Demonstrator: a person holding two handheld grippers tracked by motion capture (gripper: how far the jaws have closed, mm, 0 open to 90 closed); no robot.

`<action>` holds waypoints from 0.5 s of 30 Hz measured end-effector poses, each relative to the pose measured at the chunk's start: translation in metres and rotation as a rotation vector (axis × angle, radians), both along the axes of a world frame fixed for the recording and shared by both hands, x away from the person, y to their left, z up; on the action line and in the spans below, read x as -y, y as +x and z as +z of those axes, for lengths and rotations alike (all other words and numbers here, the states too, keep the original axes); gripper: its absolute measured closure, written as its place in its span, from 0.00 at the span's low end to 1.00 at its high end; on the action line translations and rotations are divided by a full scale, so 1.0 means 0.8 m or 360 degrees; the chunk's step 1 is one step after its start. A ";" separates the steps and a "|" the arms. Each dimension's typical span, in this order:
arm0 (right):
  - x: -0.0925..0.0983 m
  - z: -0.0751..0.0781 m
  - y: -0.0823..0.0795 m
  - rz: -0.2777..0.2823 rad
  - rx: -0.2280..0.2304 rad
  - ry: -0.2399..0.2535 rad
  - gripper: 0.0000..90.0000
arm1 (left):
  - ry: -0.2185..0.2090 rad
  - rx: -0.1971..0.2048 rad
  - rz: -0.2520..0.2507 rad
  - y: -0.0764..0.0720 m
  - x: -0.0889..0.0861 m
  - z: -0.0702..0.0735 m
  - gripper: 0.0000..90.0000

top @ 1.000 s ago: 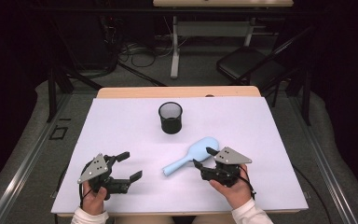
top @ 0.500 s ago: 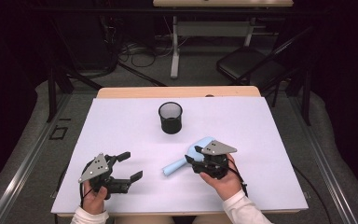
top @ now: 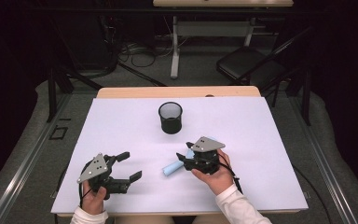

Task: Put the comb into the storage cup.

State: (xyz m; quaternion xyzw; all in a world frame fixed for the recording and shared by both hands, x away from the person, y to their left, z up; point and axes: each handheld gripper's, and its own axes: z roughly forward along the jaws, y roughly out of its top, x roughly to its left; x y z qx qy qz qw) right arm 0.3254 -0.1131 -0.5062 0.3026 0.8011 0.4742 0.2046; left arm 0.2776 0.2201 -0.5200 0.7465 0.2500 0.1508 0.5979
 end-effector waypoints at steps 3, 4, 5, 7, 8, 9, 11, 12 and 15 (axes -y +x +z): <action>-0.004 -0.001 0.002 0.0011 -0.0018 -0.0008 0.51 | 0.0004 -0.0006 0.0004 0.000 0.000 0.000 0.17; -0.007 -0.001 0.003 0.0010 -0.0037 -0.0014 0.51 | 0.0003 -0.0007 0.0003 0.000 0.000 0.000 0.17; -0.012 -0.002 0.005 0.0002 -0.0044 -0.0043 0.52 | 0.0002 -0.0008 -0.0004 0.000 0.000 0.000 0.17; -0.015 -0.003 0.006 -0.0009 -0.0048 -0.0052 0.53 | 0.0004 -0.0008 -0.0005 0.000 0.000 0.000 0.17; -0.020 -0.005 0.007 -0.0027 -0.0048 -0.0059 0.53 | 0.0003 -0.0009 -0.0005 0.000 0.000 0.000 0.17; -0.020 -0.005 0.007 -0.0027 -0.0048 -0.0059 0.53 | 0.0002 -0.0009 -0.0005 0.000 0.000 -0.001 0.17; -0.025 -0.006 0.009 -0.0056 -0.0065 -0.0062 0.53 | 0.0002 -0.0011 -0.0007 0.000 0.000 -0.001 0.17; -0.028 -0.007 0.010 -0.0063 -0.0071 -0.0065 0.54 | 0.0000 -0.0013 -0.0007 0.000 0.000 -0.001 0.17; -0.034 -0.008 0.014 -0.0064 -0.0101 -0.0088 0.57 | -0.0001 -0.0015 -0.0006 0.001 0.000 -0.001 0.17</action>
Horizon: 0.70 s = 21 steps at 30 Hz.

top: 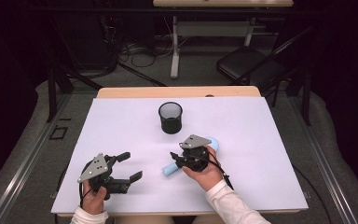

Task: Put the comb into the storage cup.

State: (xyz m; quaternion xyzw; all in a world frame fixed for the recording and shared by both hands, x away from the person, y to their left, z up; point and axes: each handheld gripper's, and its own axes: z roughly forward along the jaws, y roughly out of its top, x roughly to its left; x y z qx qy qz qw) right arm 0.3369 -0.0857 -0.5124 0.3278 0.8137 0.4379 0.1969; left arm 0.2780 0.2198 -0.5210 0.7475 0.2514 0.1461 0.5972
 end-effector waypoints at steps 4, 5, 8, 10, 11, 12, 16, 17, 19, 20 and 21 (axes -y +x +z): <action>-0.008 -0.002 0.006 -0.0001 -0.0013 -0.0057 0.61 | 0.0001 -0.0004 -0.0003 0.000 0.000 0.000 0.17; -0.010 -0.003 0.008 0.0001 -0.0028 -0.0063 0.63 | -0.0001 -0.0005 -0.0003 0.001 0.000 0.000 0.17; -0.016 -0.006 0.013 0.0009 -0.0088 -0.0090 0.71 | -0.0001 -0.0007 -0.0001 0.001 0.000 -0.001 0.17; -0.017 -0.006 0.014 0.0014 -0.0104 -0.0095 0.72 | 0.0000 -0.0008 -0.0001 0.001 0.000 -0.001 0.17; -0.019 -0.007 0.016 0.0019 -0.0131 -0.0104 0.76 | 0.0003 -0.0008 -0.0002 0.001 -0.001 -0.001 0.17; -0.020 -0.008 0.017 0.0021 -0.0131 -0.0113 0.79 | 0.0000 -0.0006 -0.0002 0.001 0.000 -0.001 0.17; -0.021 -0.010 0.020 0.0014 -0.0172 -0.0114 0.86 | -0.0004 -0.0009 -0.0005 0.001 0.000 -0.002 0.17; -0.021 -0.011 0.021 0.0012 -0.0205 -0.0122 0.90 | -0.0005 -0.0012 -0.0006 0.001 0.000 -0.002 0.17; -0.022 -0.012 0.022 0.0013 -0.0219 -0.0129 0.92 | -0.0005 -0.0012 -0.0010 0.002 0.000 -0.002 0.17; -0.024 -0.014 0.023 0.0017 -0.0255 -0.0132 0.96 | -0.0003 -0.0015 -0.0008 0.002 0.000 -0.002 0.17; -0.024 -0.014 0.023 0.0017 -0.0255 -0.0132 0.96 | -0.0004 -0.0015 -0.0007 0.002 0.000 -0.002 0.17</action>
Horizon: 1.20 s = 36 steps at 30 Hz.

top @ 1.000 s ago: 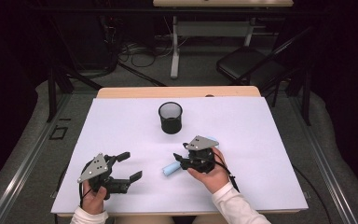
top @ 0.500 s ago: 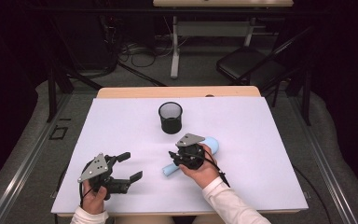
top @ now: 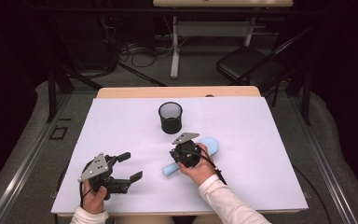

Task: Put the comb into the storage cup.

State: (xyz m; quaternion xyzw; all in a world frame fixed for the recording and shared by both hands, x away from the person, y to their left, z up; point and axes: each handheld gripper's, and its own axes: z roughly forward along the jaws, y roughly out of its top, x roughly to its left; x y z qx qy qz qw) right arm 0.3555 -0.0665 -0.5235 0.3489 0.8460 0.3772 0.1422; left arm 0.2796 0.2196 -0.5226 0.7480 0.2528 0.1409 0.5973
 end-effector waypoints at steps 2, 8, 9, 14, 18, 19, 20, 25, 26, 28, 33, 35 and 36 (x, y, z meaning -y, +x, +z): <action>-0.004 -0.002 0.000 0.0011 -0.0029 -0.0029 1.00 | 0.0007 -0.0001 0.0001 0.000 0.000 0.000 0.17; -0.013 -0.009 0.002 0.0028 -0.0079 -0.0052 1.00 | 0.0010 -0.0002 -0.0002 0.000 0.000 0.000 0.17; -0.015 -0.009 0.002 0.0031 -0.0092 -0.0057 1.00 | 0.0010 -0.0001 -0.0003 0.000 0.000 0.000 0.17; -0.021 -0.015 0.002 0.0045 -0.0122 -0.0089 1.00 | 0.0015 0.0001 -0.0003 0.000 0.000 0.000 0.17; -0.022 -0.018 0.001 0.0067 -0.0131 -0.0115 1.00 | 0.0009 0.0001 -0.0005 0.000 0.000 0.000 0.17; -0.022 -0.018 0.001 0.0067 -0.0131 -0.0115 1.00 | 0.0009 0.0001 -0.0005 0.000 0.000 0.000 0.17; -0.023 -0.018 0.000 0.0064 -0.0141 -0.0116 1.00 | 0.0006 0.0003 -0.0005 0.000 0.000 0.000 0.17; -0.022 -0.017 -0.003 0.0086 -0.0156 -0.0126 1.00 | 0.0012 0.0001 -0.0005 0.000 0.000 0.000 0.17; -0.021 -0.017 -0.003 0.0095 -0.0157 -0.0128 1.00 | 0.0013 0.0002 -0.0005 0.000 0.000 0.000 0.17; -0.020 -0.016 -0.004 0.0110 -0.0164 -0.0135 1.00 | 0.0014 0.0002 -0.0005 0.000 0.000 0.000 0.17; -0.014 -0.015 -0.012 0.0136 -0.0190 -0.0149 1.00 | 0.0025 0.0001 -0.0005 0.000 -0.001 0.000 0.17; -0.012 -0.014 -0.015 0.0141 -0.0196 -0.0150 1.00 | 0.0026 0.0003 -0.0005 0.000 -0.001 0.000 0.17; -0.012 -0.014 -0.016 0.0146 -0.0201 -0.0153 1.00 | 0.0027 0.0003 -0.0005 -0.001 -0.001 0.000 0.17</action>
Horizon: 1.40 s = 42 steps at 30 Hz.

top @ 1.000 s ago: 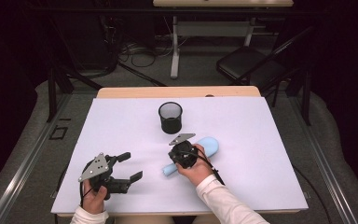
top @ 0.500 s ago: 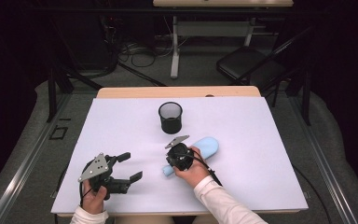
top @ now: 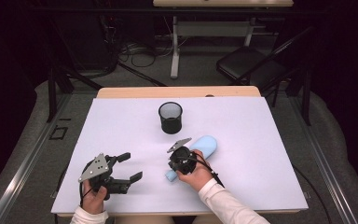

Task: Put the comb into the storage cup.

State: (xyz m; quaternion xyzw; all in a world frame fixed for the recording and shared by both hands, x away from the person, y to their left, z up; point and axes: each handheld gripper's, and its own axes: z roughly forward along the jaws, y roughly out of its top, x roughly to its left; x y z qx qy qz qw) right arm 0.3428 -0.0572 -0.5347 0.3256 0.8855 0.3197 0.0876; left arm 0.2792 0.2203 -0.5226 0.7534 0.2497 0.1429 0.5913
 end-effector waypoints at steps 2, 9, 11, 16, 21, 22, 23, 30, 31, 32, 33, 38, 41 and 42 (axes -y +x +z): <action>0.001 0.000 -0.001 0.0005 -0.0001 -0.0005 1.00 | 0.0001 -0.0001 0.0002 0.000 0.000 0.000 0.17; 0.010 0.002 -0.013 0.0047 -0.0018 -0.0031 1.00 | -0.0001 0.0003 0.0000 0.000 0.000 0.000 0.17; 0.013 0.003 -0.017 0.0056 -0.0007 -0.0046 1.00 | -0.0001 0.0007 0.0000 0.000 0.000 0.000 0.17; 0.021 0.004 -0.032 0.0075 0.0025 -0.0116 1.00 | 0.0004 0.0008 -0.0004 0.000 -0.001 0.001 0.17; 0.033 0.006 -0.042 0.0079 0.0026 -0.0168 1.00 | 0.0001 0.0006 0.0004 -0.001 0.000 0.001 0.17; 0.036 0.006 -0.044 0.0069 0.0023 -0.0169 1.00 | 0.0001 0.0007 0.0004 -0.001 0.000 0.001 0.17; 0.036 0.006 -0.044 0.0069 0.0023 -0.0169 1.00 | 0.0001 0.0007 0.0004 -0.001 0.000 0.001 0.17; 0.074 0.003 -0.058 -0.0009 0.0022 -0.0169 1.00 | 0.0009 0.0007 -0.0001 -0.002 0.000 0.001 0.17; 0.078 0.003 -0.059 -0.0020 0.0019 -0.0169 1.00 | 0.0008 0.0006 0.0000 -0.002 0.000 0.001 0.17; 0.078 0.003 -0.059 -0.0020 0.0019 -0.0169 1.00 | 0.0002 0.0009 -0.0003 -0.001 0.001 0.000 0.17; 0.083 0.003 -0.060 -0.0035 0.0016 -0.0168 1.00 | 0.0004 0.0009 -0.0003 -0.001 0.001 0.000 0.17; 0.101 0.002 -0.059 -0.0097 0.0014 -0.0158 1.00 | 0.0004 0.0011 -0.0003 -0.001 0.002 0.000 0.17; 0.113 0.001 -0.059 -0.0131 0.0014 -0.0155 1.00 | 0.0007 0.0012 -0.0004 -0.001 0.002 0.000 0.17; 0.115 0.001 -0.059 -0.0146 0.0008 -0.0155 1.00 | 0.0007 0.0011 -0.0005 -0.001 0.001 0.000 0.17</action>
